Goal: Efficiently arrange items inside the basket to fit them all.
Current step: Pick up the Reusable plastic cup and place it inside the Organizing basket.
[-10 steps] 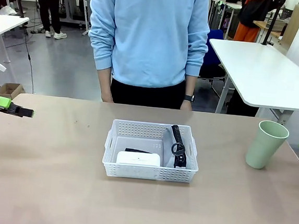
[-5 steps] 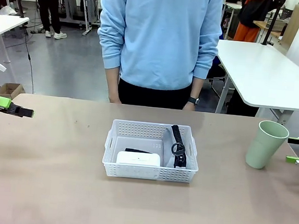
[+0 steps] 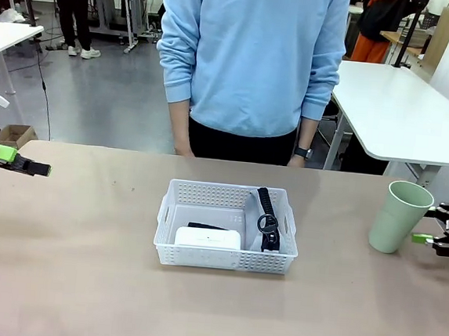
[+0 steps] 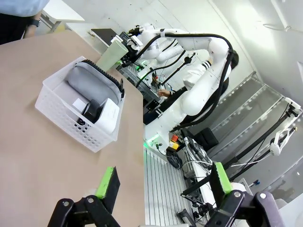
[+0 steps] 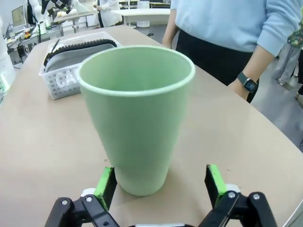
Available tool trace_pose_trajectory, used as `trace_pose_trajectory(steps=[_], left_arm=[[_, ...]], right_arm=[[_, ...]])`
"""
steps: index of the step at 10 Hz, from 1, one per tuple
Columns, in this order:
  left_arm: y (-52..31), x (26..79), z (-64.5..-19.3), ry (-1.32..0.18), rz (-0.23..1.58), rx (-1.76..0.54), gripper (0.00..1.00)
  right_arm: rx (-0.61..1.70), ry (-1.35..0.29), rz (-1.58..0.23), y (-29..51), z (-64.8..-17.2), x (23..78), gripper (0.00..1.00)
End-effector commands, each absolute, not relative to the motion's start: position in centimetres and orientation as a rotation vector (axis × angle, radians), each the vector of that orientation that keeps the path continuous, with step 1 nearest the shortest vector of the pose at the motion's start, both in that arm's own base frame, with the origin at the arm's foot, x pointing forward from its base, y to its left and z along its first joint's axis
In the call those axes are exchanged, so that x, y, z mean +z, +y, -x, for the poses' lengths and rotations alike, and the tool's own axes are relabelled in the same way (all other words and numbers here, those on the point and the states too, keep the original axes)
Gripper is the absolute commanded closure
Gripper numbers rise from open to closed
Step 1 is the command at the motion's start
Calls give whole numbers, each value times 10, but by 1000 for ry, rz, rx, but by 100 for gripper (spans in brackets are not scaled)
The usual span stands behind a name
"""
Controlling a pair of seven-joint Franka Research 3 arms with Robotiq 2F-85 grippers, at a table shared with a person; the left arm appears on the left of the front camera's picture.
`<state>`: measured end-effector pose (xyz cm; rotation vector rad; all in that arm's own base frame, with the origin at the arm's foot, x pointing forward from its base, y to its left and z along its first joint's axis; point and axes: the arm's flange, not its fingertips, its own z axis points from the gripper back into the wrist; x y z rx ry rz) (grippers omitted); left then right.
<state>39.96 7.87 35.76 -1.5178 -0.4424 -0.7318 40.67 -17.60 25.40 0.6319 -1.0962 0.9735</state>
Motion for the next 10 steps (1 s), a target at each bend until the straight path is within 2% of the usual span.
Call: trace_pose_trajectory(steps=[1, 5, 10], left_arm=[[78, 359, -397, -442, 1515, -730, 0], [78, 359, -397, -442, 1515, -730, 0], [78, 359, -397, -442, 1515, -730, 0]], right_arm=[[935, -1068, -622, -172, -421, 246, 0], [940, -1030, -659, -162, -432, 227, 0], [982, -1017, -816, -146, -441, 222, 0]])
